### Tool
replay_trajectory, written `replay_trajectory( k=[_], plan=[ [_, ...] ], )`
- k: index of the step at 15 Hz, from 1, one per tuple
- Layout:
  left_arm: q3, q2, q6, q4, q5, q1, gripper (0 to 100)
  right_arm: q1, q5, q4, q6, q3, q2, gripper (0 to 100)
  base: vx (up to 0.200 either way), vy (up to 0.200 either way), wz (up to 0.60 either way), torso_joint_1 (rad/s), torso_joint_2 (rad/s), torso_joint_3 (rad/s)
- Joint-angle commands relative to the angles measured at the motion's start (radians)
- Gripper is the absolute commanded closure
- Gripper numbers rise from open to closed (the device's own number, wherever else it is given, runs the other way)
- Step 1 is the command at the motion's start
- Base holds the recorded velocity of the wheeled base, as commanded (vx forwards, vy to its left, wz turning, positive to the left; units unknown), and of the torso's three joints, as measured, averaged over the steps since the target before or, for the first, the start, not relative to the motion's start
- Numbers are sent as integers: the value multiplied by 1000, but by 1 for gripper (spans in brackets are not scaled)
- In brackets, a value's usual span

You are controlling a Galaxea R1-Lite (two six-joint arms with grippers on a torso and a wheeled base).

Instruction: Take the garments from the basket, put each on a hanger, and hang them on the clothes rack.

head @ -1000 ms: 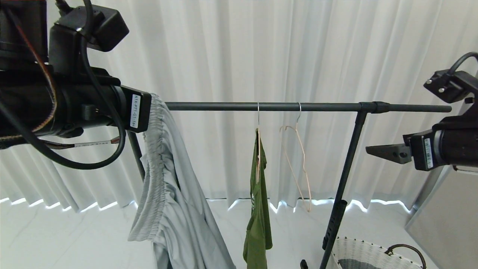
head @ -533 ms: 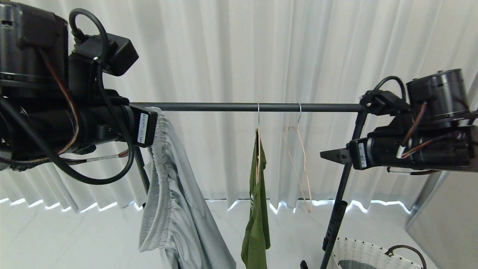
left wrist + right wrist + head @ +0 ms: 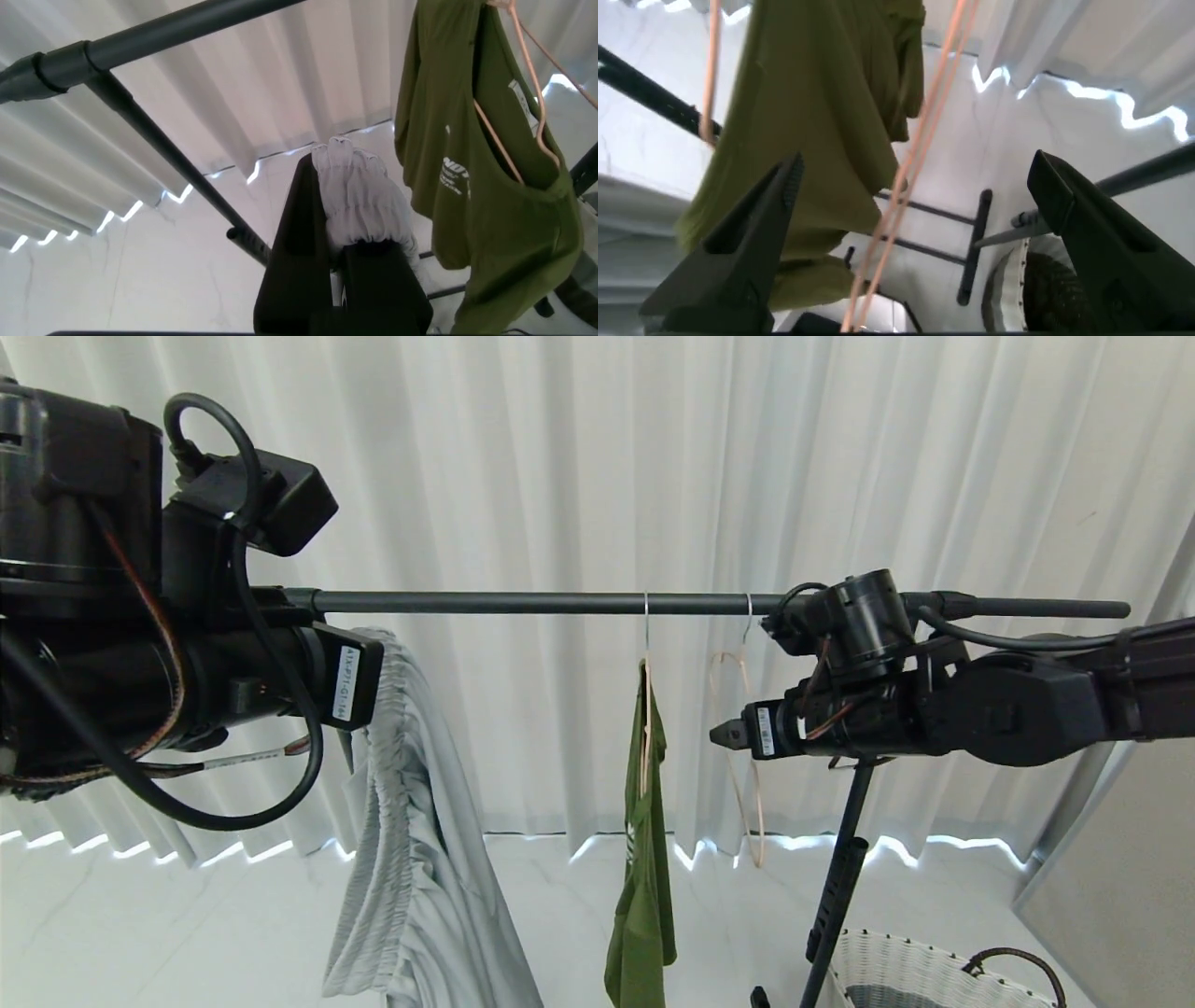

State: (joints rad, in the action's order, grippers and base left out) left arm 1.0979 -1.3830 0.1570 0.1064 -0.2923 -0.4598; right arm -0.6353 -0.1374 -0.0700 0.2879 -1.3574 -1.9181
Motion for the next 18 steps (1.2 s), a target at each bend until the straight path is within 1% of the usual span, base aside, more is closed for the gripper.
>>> replay_trajectory(
  k=[1,2,3,5,8,10,11,14,15,18],
  plan=[
    [-15,13,-1,1,-1,0,100,-1,-14,-33,50,-57,-85,0,0,0,0,0,0,0],
    [-15,13,-1,1,-1,0,100,-1,-25,-51,68,-72,-96,0,0,0,0,0,0,0],
    [-15,13,-1,1,-1,0,100,-1,-59,-109,123,-121,-127,0,0,0,0,0,0,0],
    [-15,13,-1,1,-1,0,100,-1,-77,-162,174,-170,-148,0,0,0,0,0,0,0],
    [-15,12,-1,1,1,0,100,-1,-80,-169,180,-180,-154,0,0,0,0,0,0,0],
    [-15,12,-1,1,1,0,100,-3,-122,-171,180,-181,-171,0,0,0,0,0,0,0],
    [-15,13,-1,1,1,0,100,-4,-143,-171,177,-181,-176,100,0,0,0,0,0,0],
    [-15,16,-1,1,1,0,100,-4,-149,-191,177,-187,-179,100,0,0,0,0,0,0],
    [-15,16,-1,1,2,0,100,-4,-152,-217,178,-209,-177,100,0,0,0,0,0,0],
    [-15,16,-1,1,2,0,100,-3,-174,-243,172,-249,-176,100,0,0,0,0,0,0]
  ],
)
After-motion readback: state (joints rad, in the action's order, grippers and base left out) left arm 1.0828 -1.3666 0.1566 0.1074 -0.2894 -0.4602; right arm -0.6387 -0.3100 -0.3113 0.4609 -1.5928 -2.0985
